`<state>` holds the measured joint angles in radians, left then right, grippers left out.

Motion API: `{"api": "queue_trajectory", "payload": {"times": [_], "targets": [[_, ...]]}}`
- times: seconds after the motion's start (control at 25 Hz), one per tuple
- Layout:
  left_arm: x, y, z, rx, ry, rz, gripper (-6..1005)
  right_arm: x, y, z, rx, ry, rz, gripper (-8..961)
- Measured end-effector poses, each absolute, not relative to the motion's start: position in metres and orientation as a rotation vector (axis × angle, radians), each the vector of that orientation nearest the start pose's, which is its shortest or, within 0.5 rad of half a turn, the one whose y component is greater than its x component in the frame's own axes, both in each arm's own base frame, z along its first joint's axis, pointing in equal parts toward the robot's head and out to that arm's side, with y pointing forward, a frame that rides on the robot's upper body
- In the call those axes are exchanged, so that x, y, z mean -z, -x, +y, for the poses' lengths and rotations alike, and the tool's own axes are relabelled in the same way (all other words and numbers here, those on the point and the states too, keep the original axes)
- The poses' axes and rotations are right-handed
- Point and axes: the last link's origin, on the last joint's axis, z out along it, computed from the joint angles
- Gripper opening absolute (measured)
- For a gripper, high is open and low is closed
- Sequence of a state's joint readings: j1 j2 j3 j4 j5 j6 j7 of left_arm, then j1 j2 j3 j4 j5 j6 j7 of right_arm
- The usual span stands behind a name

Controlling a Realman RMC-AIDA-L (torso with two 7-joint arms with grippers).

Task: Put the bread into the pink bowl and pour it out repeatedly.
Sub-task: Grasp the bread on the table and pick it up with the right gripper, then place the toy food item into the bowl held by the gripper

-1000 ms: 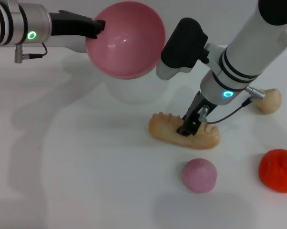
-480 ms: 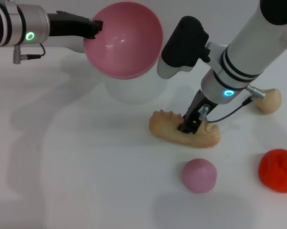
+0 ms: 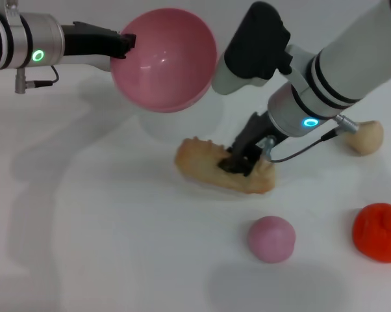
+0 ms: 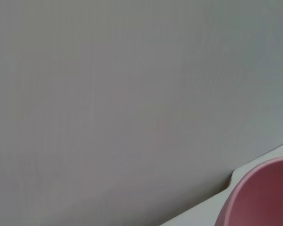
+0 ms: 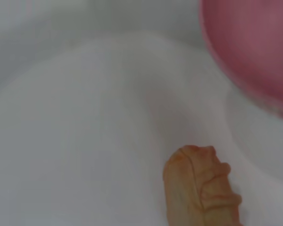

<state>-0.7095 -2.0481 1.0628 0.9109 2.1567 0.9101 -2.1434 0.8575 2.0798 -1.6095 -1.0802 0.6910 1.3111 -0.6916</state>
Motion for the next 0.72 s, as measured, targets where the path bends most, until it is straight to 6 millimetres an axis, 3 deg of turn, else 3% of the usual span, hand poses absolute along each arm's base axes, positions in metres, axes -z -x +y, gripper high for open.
{"api": "queue_trajectory", "payload": {"times": [0.4, 0.72], "targets": [[-0.024, 0.209, 0.445, 0.312, 2.281, -0.905, 47, 0.048, -0.088, 0.358, 0.227, 2.826, 0.32, 149], [-0.017, 0.228, 0.436, 0.288, 2.274, -0.976, 47, 0.016, -0.065, 0.354, 0.06, 2.741, 0.208, 142]]}}
